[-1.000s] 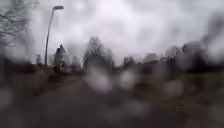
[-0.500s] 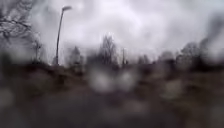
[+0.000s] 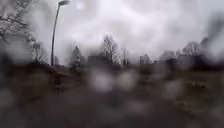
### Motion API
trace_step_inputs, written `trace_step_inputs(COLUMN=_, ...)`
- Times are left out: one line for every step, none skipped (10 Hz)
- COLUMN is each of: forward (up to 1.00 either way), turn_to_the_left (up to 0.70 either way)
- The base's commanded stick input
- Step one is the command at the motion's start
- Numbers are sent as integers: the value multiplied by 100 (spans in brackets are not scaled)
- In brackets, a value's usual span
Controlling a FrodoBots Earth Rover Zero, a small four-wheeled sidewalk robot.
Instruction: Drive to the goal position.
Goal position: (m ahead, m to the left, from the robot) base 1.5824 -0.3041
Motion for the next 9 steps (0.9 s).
trace_step_inputs(forward=100, turn_to_the_left=0)
trace_step_inputs(forward=100, turn_to_the_left=0)
trace_step_inputs(forward=100, turn_to_the_left=0)
trace_step_inputs(forward=100, turn_to_the_left=0)
trace_step_inputs(forward=100, turn_to_the_left=0)
trace_step_inputs(forward=100, turn_to_the_left=0)
trace_step_inputs(forward=100, turn_to_the_left=0)
trace_step_inputs(forward=100, turn_to_the_left=0)
trace_step_inputs(forward=100, turn_to_the_left=0)
